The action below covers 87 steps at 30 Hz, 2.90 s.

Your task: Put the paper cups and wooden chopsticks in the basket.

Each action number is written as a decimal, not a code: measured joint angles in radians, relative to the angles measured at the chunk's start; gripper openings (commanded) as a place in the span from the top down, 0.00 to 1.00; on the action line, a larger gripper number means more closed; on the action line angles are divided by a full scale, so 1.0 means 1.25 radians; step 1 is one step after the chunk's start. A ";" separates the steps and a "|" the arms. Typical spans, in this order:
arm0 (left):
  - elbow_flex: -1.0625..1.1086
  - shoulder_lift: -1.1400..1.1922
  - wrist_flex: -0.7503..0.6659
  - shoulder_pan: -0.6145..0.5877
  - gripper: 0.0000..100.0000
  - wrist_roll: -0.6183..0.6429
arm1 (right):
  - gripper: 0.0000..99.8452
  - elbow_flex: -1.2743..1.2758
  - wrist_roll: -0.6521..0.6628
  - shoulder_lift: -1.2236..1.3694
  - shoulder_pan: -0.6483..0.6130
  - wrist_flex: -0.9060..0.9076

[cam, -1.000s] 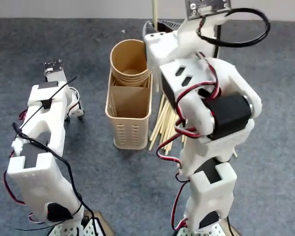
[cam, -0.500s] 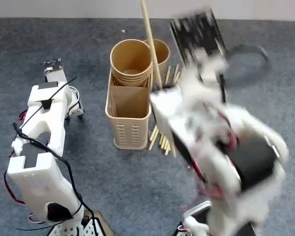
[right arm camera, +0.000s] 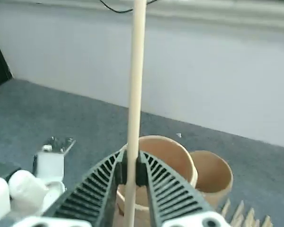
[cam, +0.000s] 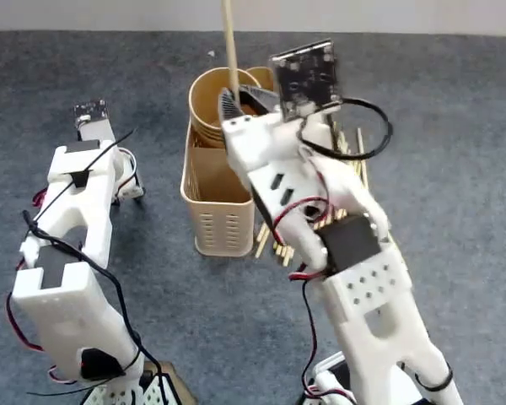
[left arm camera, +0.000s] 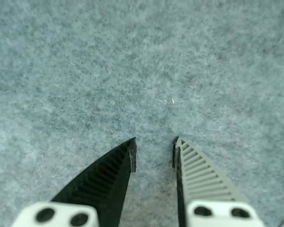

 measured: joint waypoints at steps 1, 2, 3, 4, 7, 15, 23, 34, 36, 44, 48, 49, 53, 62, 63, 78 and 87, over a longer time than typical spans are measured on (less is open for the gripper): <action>0.000 0.000 -0.001 0.000 0.84 0.000 | 1.00 0.005 0.000 0.007 -0.004 -0.033; 0.000 0.000 -0.001 0.000 0.84 0.000 | 1.00 0.010 0.000 0.015 -0.009 -0.060; 0.000 0.000 -0.001 0.000 0.84 0.000 | 1.00 0.018 0.000 0.022 -0.011 -0.075; 0.000 0.000 -0.001 0.000 0.84 0.000 | 1.00 0.027 0.000 0.029 -0.011 -0.085; 0.000 0.000 -0.001 0.000 0.84 0.000 | 0.99 0.069 0.000 0.031 -0.010 -0.097; 0.000 0.000 -0.001 0.000 0.84 0.000 | 0.77 0.166 0.004 -0.096 -0.021 -0.042; 0.000 0.000 -0.001 0.000 0.84 0.000 | 0.77 0.102 0.077 -0.172 -0.021 0.113; 0.010 -0.001 -0.007 0.000 0.84 0.000 | 0.77 -0.266 0.200 0.126 0.352 0.730; 0.010 -0.001 -0.007 0.000 0.84 0.000 | 0.77 -0.231 0.252 0.210 0.401 0.701; 0.012 -0.002 -0.010 0.000 0.84 0.000 | 0.77 -0.042 0.372 0.503 0.446 0.452; 0.012 -0.002 -0.010 0.000 0.84 0.000 | 0.77 -0.027 0.377 0.587 0.447 0.383; 0.012 -0.002 -0.010 0.000 0.84 0.000 | 0.77 -0.027 0.377 0.603 0.453 0.369; 0.012 -0.002 -0.010 0.000 0.84 0.000 | 0.77 -0.027 0.378 0.654 0.477 0.327; 0.012 -0.002 -0.010 0.000 0.84 0.000 | 0.78 -0.029 0.426 0.752 0.502 0.285; 0.014 -0.002 -0.010 0.000 0.84 0.000 | 0.81 -0.031 0.426 0.761 0.503 0.284; 0.014 -0.002 -0.012 0.000 0.84 0.000 | 1.00 -0.162 0.357 0.826 0.530 0.377; 0.014 -0.002 -0.012 0.000 0.84 0.000 | 1.00 -0.641 0.174 0.757 0.512 0.668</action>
